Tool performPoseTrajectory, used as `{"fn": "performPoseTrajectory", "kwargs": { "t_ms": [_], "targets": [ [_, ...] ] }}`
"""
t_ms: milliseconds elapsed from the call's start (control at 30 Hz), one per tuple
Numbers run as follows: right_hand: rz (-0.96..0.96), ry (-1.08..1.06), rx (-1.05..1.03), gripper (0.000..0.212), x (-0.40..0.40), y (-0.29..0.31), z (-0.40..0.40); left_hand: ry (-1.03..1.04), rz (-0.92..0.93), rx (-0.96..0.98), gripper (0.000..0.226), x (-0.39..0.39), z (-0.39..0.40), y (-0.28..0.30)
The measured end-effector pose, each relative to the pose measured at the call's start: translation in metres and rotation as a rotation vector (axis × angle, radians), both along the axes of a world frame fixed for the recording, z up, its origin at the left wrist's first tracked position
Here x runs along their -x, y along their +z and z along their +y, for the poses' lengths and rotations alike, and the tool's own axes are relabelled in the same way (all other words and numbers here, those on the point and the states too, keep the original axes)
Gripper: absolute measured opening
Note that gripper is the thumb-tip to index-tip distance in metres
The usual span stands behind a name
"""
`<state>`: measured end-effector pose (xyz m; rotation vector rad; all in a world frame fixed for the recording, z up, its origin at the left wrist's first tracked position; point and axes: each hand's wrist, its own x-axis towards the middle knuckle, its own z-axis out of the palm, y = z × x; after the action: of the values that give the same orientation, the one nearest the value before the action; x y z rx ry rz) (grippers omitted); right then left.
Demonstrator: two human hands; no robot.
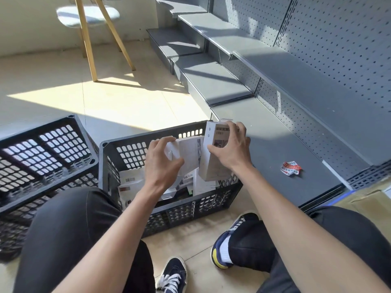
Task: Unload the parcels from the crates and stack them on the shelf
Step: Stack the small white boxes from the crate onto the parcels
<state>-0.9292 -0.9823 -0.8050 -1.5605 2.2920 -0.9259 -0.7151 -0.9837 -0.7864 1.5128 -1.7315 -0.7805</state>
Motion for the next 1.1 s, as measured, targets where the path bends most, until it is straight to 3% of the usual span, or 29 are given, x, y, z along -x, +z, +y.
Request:
{"fn": "performPoseTrajectory", "kwargs": {
  "t_ms": [633,1100],
  "targets": [
    [-0.002,-0.195,0.116,0.074,0.055,0.051,0.050,-0.146,0.164,0.107,0.058,0.064,0.019,0.030],
    [0.084,-0.527,0.174,0.074,0.135,0.131,0.193,-0.502,0.378,0.190,0.056,0.161,0.085,0.078]
  ]
}}
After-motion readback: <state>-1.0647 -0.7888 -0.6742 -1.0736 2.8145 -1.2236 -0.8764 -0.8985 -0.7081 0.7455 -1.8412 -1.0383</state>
